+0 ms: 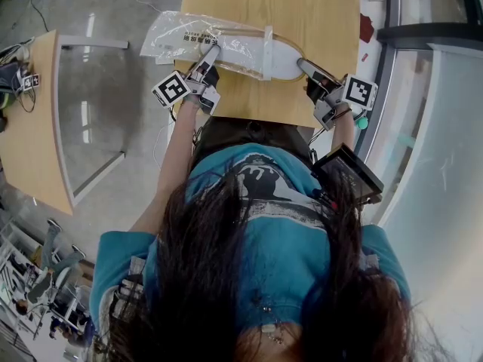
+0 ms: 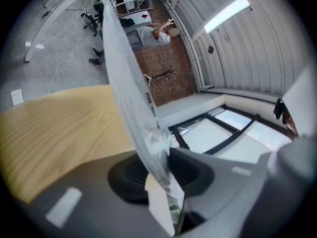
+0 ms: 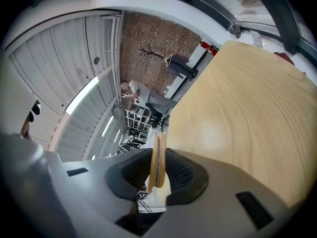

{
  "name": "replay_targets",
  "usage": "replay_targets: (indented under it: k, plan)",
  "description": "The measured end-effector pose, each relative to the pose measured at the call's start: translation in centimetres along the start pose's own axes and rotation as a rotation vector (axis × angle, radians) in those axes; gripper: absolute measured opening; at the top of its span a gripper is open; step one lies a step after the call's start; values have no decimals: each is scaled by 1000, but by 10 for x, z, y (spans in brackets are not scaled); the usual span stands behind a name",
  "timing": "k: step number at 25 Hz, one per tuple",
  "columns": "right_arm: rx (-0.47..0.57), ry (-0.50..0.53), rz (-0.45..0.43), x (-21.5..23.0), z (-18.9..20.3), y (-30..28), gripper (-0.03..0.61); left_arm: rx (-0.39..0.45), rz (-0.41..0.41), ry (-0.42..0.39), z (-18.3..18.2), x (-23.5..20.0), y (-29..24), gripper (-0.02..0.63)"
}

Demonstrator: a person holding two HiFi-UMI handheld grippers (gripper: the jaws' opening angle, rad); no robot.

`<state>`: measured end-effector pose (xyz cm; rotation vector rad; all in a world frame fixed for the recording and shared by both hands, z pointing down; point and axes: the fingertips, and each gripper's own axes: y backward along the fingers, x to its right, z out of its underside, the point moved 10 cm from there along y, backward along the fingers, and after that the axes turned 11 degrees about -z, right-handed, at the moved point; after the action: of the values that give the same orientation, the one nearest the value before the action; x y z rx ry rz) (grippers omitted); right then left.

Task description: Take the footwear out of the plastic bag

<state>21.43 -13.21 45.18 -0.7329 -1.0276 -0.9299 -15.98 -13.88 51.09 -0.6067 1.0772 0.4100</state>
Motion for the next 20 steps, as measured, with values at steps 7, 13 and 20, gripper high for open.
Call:
replay_targets:
  k: [7,13,20]
  plan:
    - [-7,-5,43,1,0,2,86,41,-148,-86,-8,-7,6,123]
    - [3,49,74,-2,-10,15,83,70,-336,-229,-26,-21,15,0]
    - [80,-57,186,1,-2,30,80,38,-498,-458,-32,-13,-3,0]
